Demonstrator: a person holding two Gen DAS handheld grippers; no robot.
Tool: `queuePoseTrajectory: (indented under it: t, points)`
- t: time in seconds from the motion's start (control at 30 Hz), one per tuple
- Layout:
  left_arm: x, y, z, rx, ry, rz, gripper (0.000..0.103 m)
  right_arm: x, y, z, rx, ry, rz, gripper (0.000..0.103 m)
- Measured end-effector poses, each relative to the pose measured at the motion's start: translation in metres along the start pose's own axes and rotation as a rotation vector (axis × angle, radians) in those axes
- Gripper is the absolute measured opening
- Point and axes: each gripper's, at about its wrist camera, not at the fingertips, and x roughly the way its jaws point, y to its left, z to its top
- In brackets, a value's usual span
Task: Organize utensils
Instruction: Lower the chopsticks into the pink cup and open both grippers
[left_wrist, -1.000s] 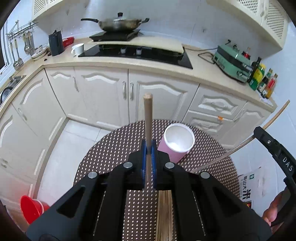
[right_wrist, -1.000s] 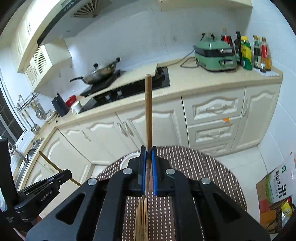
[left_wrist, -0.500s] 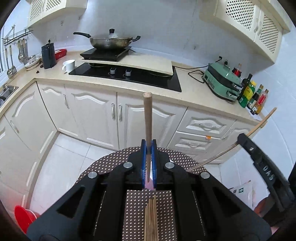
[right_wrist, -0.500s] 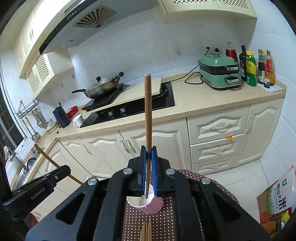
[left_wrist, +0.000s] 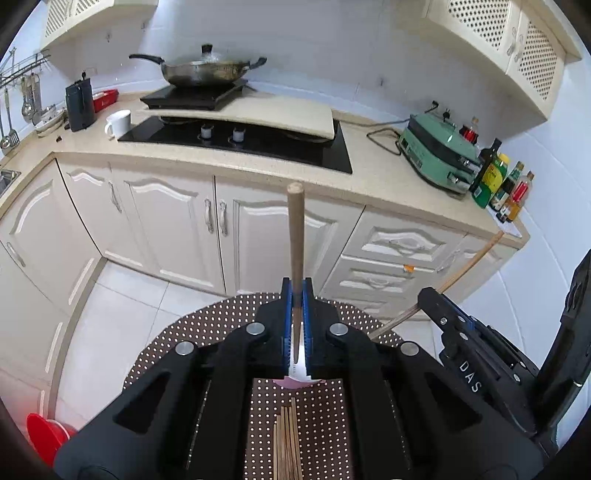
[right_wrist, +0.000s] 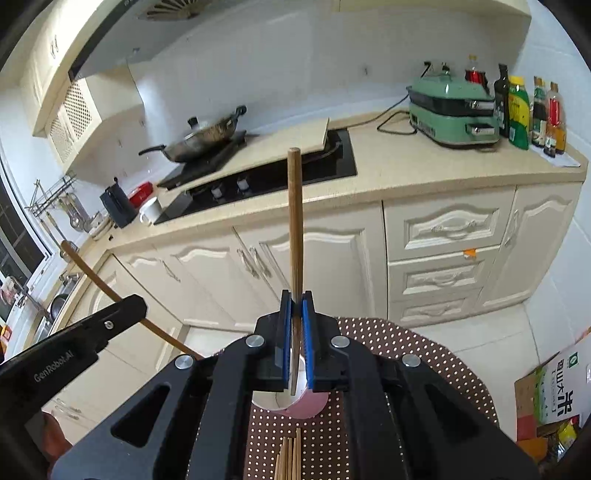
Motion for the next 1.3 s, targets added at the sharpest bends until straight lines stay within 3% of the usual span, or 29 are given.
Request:
queuePoseTrajectory:
  t: [0.33, 0.5, 0.57, 0.63, 0.73, 0.83, 0.87, 0.9, 1.0, 1.3]
  points:
    - [0.058, 0.007, -0.022, -0.005, 0.178, -0.040, 0.006, 0.039, -0.003, -0.014, -0.003, 0.125, -0.001, 0.005]
    - [0.073, 0.008, -0.029, 0.015, 0.189, -0.026, 0.006, 0.048, -0.004, -0.018, 0.002, 0.157, 0.009, 0.009]
    - [0.075, 0.011, -0.030, 0.018, 0.185, -0.030, 0.006, 0.048, -0.005, -0.019, 0.004, 0.167, 0.009, 0.018]
    - [0.075, 0.011, -0.031, 0.026, 0.179, -0.030, 0.006, 0.047, -0.007, -0.021, 0.003, 0.166, -0.003, 0.044]
    - [0.078, 0.011, -0.032, 0.043, 0.199, -0.018, 0.008, 0.044, -0.009, -0.023, -0.004, 0.161, -0.025, 0.051]
    - [0.078, 0.014, -0.033, 0.038, 0.208, -0.020, 0.027, 0.042, -0.014, -0.026, 0.010, 0.173, -0.029, 0.054]
    - [0.076, 0.015, -0.033, 0.037, 0.204, -0.018, 0.044, 0.041, -0.015, -0.027, 0.012, 0.176, -0.030, 0.055]
    - [0.073, 0.017, -0.034, 0.033, 0.186, -0.015, 0.053, 0.040, -0.016, -0.028, 0.012, 0.179, -0.033, 0.056]
    - [0.067, 0.016, -0.036, 0.051, 0.150, 0.017, 0.053, 0.038, -0.018, -0.031, 0.009, 0.188, -0.045, 0.058]
    - [0.058, 0.022, -0.044, 0.059, 0.152, 0.043, 0.053, 0.028, -0.019, -0.037, 0.013, 0.194, -0.044, 0.060]
